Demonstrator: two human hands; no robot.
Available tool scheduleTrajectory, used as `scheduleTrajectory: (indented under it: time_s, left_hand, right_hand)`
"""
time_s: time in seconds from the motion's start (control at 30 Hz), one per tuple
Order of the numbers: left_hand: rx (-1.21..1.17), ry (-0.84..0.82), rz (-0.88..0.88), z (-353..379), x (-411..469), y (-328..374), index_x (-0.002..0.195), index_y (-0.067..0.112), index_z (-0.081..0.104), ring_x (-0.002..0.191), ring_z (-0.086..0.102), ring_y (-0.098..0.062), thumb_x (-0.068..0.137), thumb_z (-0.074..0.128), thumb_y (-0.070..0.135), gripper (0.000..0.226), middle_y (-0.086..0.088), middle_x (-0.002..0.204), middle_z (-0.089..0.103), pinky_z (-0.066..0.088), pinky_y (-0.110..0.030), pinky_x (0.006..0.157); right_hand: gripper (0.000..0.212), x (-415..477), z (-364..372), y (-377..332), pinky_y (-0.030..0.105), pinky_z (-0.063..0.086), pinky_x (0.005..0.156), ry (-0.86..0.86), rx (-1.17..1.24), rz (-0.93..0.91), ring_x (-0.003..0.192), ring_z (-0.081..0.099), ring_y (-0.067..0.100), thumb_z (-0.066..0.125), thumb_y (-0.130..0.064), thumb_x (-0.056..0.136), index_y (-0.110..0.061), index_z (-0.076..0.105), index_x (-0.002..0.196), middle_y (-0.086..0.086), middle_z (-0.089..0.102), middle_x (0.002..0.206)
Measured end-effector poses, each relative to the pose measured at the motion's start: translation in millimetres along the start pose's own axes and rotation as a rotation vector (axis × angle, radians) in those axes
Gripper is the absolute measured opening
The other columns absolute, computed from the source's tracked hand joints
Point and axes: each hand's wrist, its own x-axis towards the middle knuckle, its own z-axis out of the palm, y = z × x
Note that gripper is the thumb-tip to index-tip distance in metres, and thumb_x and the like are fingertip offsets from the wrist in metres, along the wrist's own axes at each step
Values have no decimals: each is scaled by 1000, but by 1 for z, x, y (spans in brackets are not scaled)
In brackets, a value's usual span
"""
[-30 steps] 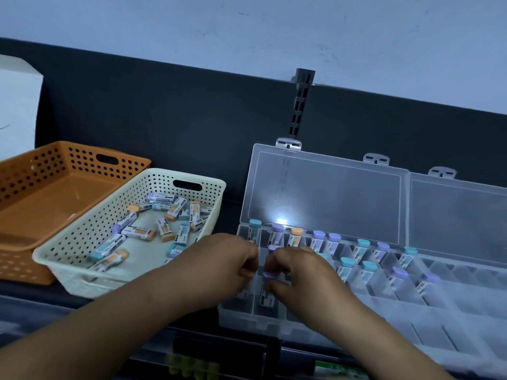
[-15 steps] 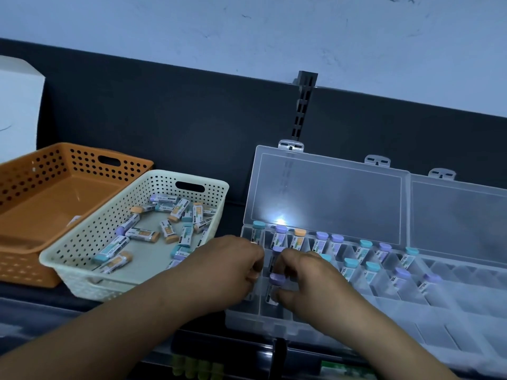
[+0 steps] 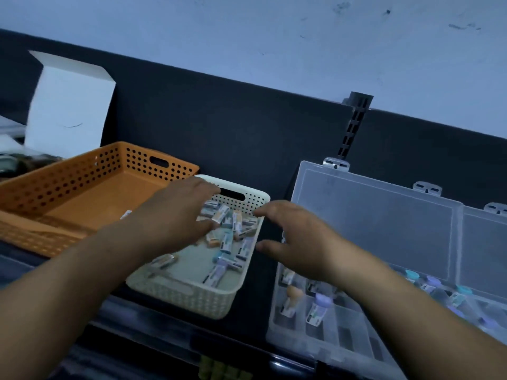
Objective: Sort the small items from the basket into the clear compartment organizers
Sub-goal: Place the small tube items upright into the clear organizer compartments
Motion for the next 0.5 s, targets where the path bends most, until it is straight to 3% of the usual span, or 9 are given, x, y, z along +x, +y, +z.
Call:
scheduleTrajectory:
  time_s: [0.13,0.3,0.43,0.5]
  left_hand:
    - [57,-32,-101,0,-3,-36,149,27,25,140,25,-18,89,60,45,72,3,155,25,25,-33,111]
    - [11,-117,-147,11,-6,-51,148,24,25,138,28,-20,87,62,44,75,0,154,25,28,-33,110]
    - [-58,-75,-143,14,-4,-54,147,20,32,136,29,-18,88,63,38,68,-1,151,30,26,-25,107]
    - [-82,-66,-140,14,-3,-55,145,18,35,136,30,-18,88,63,35,66,-2,150,32,25,-24,107]
  right_hand:
    - [67,52,18,-13,26,24,113,-146,-80,-44,140,28,13,63,-37,89,-25,33,148,-3,30,154]
    - [67,95,44,-31,32,41,102,-313,-161,-32,127,46,21,67,-42,85,-24,40,143,1,44,145]
    - [70,116,69,-44,32,41,97,-439,-214,-2,125,48,22,63,-51,85,-26,38,144,1,44,146]
    - [60,124,77,-50,31,45,92,-447,-270,-20,116,54,22,58,-53,87,-24,47,138,3,53,135]
